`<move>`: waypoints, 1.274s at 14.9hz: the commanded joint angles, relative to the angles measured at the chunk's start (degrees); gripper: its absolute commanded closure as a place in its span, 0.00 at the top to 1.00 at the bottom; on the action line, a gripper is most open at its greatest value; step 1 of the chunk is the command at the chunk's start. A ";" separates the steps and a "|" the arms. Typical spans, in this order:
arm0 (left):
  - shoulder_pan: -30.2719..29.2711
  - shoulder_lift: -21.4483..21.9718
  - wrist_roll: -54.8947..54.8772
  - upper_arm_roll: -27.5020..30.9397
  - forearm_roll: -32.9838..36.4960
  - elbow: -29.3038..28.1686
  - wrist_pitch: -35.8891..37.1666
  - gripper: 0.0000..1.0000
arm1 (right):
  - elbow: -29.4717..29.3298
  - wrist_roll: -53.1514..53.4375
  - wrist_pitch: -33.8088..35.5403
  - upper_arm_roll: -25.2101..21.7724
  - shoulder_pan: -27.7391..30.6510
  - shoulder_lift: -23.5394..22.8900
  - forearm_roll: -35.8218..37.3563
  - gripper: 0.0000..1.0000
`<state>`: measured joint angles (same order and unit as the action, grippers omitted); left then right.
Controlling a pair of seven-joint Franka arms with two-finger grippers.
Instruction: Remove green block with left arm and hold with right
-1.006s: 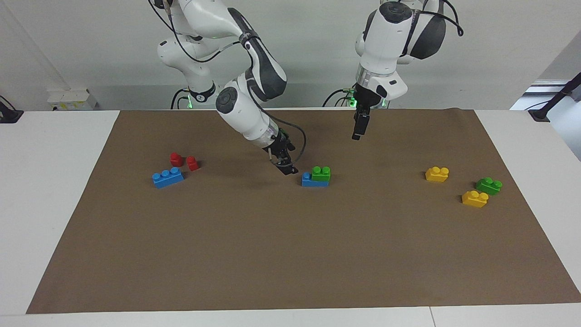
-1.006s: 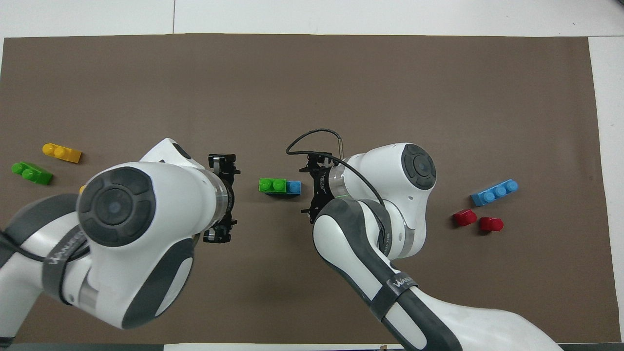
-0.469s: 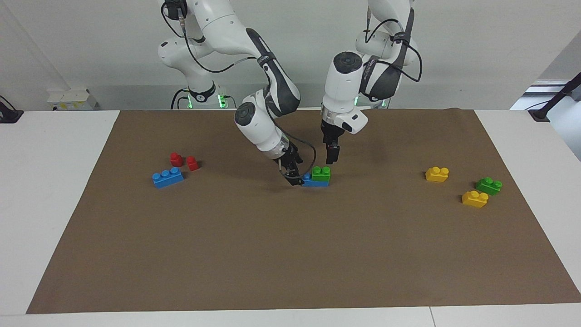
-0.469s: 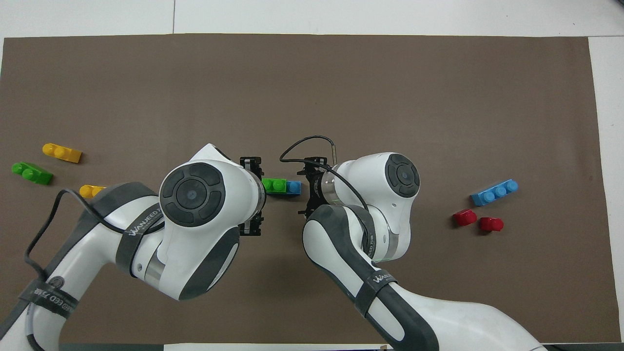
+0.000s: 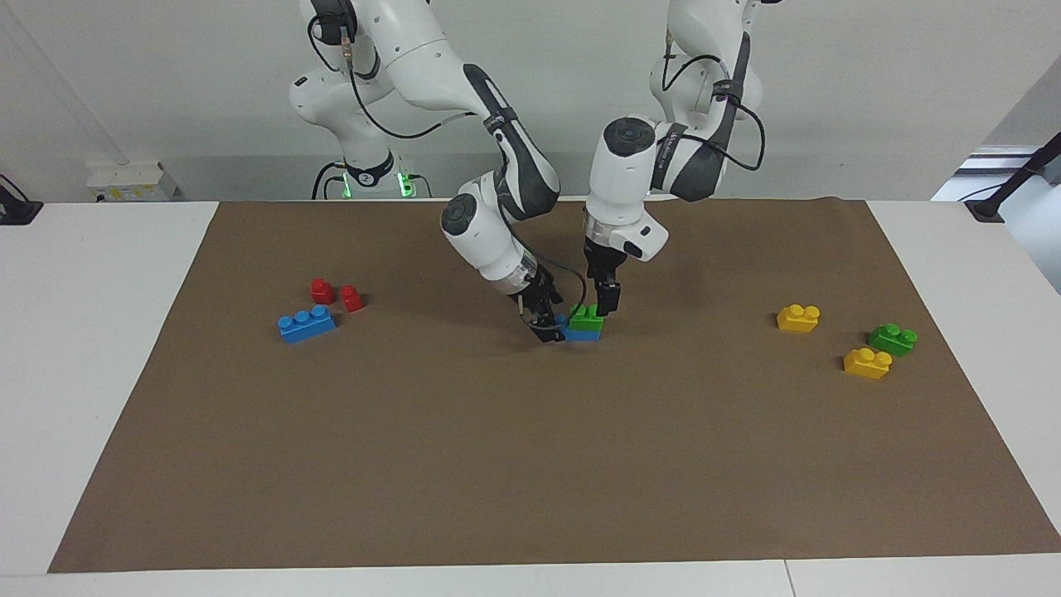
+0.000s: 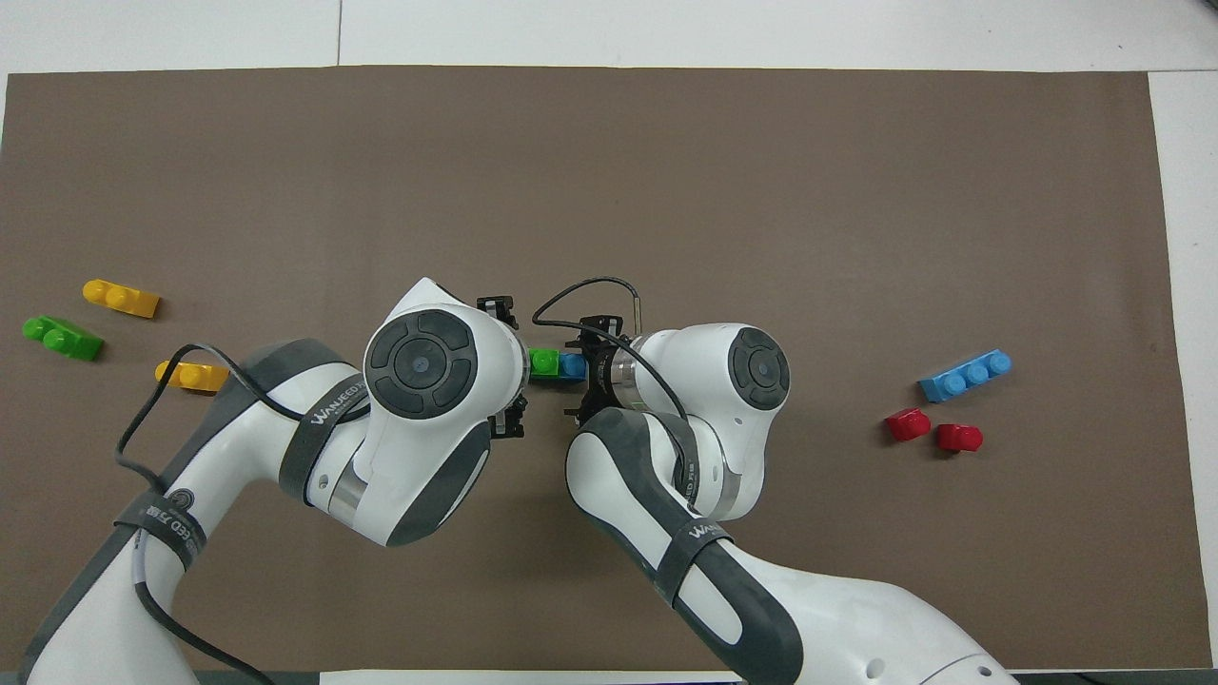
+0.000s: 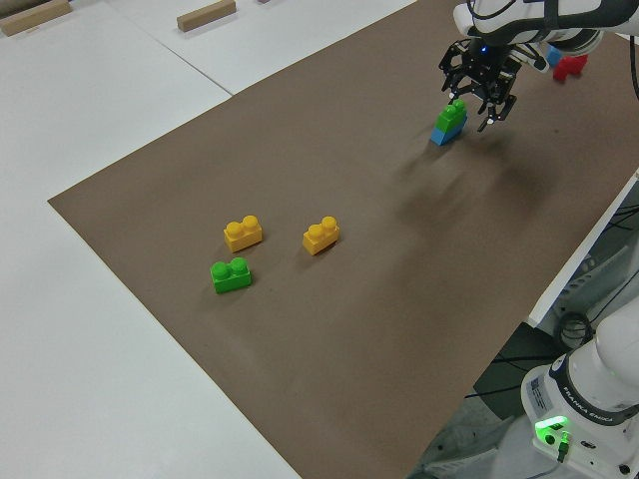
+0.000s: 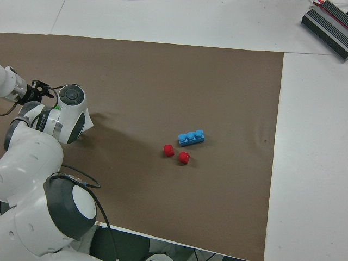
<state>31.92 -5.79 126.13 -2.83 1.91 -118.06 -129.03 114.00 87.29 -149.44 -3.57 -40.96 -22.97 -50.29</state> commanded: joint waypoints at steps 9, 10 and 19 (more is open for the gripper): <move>0.25 -1.68 3.77 0.54 3.09 -2.70 -5.79 1.00 | -0.18 -5.28 0.72 -0.03 2.02 -0.14 -1.82 0.00; 0.25 -1.77 3.86 0.54 3.44 -2.70 -5.97 1.00 | -0.10 -5.55 0.72 -0.03 2.11 -0.14 -1.82 0.00; 1.13 -5.46 8.17 0.37 8.80 -1.48 -7.38 0.97 | -0.09 -5.46 0.55 -0.03 1.94 -0.05 -1.82 0.00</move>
<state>32.06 -11.34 132.76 -3.04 8.90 -119.82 -136.01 113.94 84.05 -149.16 -3.85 -39.32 -22.97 -50.37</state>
